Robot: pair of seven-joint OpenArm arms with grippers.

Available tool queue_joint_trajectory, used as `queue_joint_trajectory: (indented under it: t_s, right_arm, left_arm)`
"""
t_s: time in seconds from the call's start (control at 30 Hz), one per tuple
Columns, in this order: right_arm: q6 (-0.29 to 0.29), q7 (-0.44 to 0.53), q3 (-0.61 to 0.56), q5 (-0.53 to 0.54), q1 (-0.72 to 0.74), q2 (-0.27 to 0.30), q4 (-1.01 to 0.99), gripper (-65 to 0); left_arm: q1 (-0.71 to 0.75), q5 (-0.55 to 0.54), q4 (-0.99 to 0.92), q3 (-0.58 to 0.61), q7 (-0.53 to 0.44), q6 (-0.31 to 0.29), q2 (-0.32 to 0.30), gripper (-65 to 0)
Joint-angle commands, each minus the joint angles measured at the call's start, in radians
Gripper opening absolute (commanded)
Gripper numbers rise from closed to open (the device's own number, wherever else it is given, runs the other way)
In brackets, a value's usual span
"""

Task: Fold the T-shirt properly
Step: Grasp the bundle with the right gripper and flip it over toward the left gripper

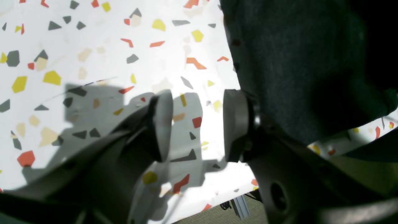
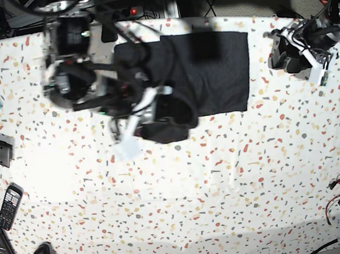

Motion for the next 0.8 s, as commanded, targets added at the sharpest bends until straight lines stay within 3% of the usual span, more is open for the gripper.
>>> queue_joint_trajectory:
  t_s: [0.0, 0.17, 0.47, 0.6, 0.77]
  right_arm:
    - [0.003, 0.031, -0.024, -0.003, 0.017, -0.025, 0.019, -65.0]
    - [0.004, 0.048, -0.138, -0.143, 0.017, -0.111, 0.019, -65.0]
    - [-0.04, 0.1, -0.323, -0.172, 0.023, -0.111, 0.018, -65.0]
    - [-0.068, 0.137, -0.352, -0.254, 0.035, -0.111, -0.001, -65.0]
    - [-0.07, 0.155, -0.352, -0.25, 0.07, -0.111, -0.071, -65.0]
  left_arm:
    - [-0.007, -0.019, 0.017, -0.005, -0.024, -0.009, -0.011, -39.6]
    - [-0.007, -0.019, 0.017, -0.005, -0.024, -0.009, -0.011, -39.6]
    - [-0.007, -0.019, 0.017, -0.005, -0.024, -0.009, -0.011, -39.6]
    - [-0.007, -0.019, 0.017, -0.005, -0.024, -0.009, -0.011, -39.6]
    - [-0.007, -0.02, 0.017, -0.005, -0.024, -0.009, -0.011, -39.6]
